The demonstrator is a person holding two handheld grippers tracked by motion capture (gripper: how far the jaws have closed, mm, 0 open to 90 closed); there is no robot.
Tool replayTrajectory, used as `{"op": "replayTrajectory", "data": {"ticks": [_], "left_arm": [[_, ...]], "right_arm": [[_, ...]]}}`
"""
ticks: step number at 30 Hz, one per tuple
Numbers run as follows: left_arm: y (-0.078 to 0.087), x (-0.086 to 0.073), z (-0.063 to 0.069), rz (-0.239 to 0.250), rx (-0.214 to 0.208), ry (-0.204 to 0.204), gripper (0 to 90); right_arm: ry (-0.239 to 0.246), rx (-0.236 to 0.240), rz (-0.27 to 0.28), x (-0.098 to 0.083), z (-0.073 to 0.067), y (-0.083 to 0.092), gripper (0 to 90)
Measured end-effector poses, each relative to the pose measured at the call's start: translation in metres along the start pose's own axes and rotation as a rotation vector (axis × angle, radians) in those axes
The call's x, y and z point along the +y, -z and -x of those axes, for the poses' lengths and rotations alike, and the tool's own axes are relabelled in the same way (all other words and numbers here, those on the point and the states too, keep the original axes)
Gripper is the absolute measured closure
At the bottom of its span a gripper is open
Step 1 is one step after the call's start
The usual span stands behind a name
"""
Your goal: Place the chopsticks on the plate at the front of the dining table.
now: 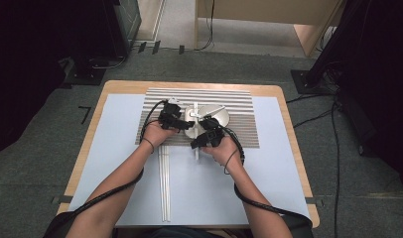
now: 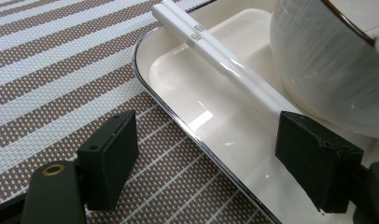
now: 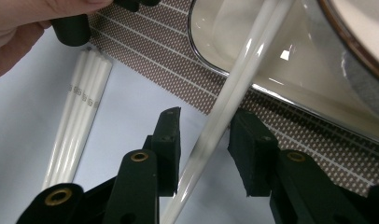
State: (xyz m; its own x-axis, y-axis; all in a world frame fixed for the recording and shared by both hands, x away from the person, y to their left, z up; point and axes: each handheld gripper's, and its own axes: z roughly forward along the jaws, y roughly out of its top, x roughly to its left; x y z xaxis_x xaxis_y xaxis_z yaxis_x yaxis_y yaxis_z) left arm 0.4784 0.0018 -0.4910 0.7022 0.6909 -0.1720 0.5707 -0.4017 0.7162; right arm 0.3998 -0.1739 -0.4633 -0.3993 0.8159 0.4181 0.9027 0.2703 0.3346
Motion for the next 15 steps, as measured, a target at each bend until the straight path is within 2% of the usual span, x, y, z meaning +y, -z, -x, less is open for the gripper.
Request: {"op": "replayTrajectory", "data": {"ticks": [15], "left_arm": [[-0.0007, 0.0002, 0.0019, 0.001, 0.000, -0.007, 20.2]], "right_arm": [[0.011, 0.007, 0.005, -0.0050, 0.0014, 0.0048, 60.0]]}}
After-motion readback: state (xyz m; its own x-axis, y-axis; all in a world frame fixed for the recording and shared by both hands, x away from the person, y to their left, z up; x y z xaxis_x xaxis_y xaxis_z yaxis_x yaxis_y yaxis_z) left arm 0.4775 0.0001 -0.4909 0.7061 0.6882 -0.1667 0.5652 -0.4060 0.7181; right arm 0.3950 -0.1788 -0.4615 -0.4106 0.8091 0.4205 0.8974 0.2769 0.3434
